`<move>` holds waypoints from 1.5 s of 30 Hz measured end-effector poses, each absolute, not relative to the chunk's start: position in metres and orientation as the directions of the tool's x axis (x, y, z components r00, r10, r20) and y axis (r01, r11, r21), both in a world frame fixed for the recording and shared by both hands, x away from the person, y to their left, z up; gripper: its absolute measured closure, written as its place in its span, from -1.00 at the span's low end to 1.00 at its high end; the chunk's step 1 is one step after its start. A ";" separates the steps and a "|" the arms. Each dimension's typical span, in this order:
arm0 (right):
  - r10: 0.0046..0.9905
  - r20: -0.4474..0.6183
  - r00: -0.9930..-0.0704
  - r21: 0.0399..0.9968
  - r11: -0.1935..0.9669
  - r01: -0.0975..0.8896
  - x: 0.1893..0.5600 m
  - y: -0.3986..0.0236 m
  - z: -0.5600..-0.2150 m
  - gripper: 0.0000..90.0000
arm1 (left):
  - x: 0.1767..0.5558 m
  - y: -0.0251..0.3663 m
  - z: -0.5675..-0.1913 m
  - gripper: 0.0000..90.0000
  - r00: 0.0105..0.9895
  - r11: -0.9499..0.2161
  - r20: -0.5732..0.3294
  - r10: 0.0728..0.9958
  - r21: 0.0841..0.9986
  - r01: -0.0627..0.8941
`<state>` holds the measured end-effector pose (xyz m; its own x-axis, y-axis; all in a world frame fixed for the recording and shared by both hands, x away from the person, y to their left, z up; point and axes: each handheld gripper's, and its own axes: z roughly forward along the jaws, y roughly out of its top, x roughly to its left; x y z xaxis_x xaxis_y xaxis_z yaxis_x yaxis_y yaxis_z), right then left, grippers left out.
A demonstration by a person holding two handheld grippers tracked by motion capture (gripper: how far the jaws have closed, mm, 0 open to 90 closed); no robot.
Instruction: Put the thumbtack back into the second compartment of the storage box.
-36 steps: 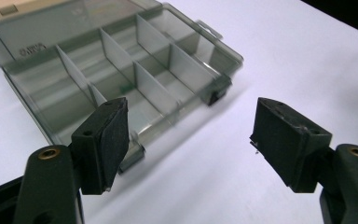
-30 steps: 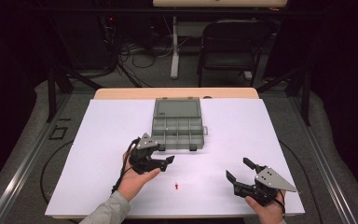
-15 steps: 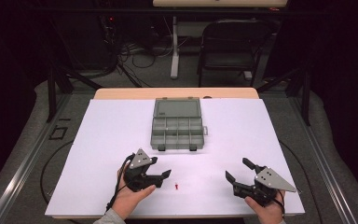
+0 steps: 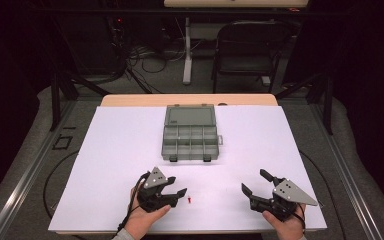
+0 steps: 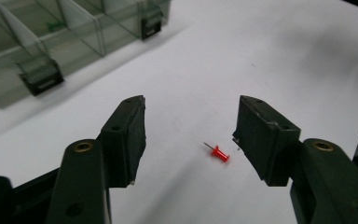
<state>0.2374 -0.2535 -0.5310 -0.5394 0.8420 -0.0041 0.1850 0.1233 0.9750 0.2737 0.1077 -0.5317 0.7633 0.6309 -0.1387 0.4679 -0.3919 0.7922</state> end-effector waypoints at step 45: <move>0.835 -0.017 -0.550 0.973 0.141 0.183 0.237 -0.254 -0.531 -0.54 | 0.270 0.083 -0.566 0.89 0.757 -0.440 -0.161 0.633 0.730 0.523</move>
<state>0.2372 -0.2537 -0.5306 -0.5498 0.8351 -0.0174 0.1827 0.1406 0.9731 0.2702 0.0832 -0.5660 0.7573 0.6329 -0.1610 0.5232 -0.4405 0.7295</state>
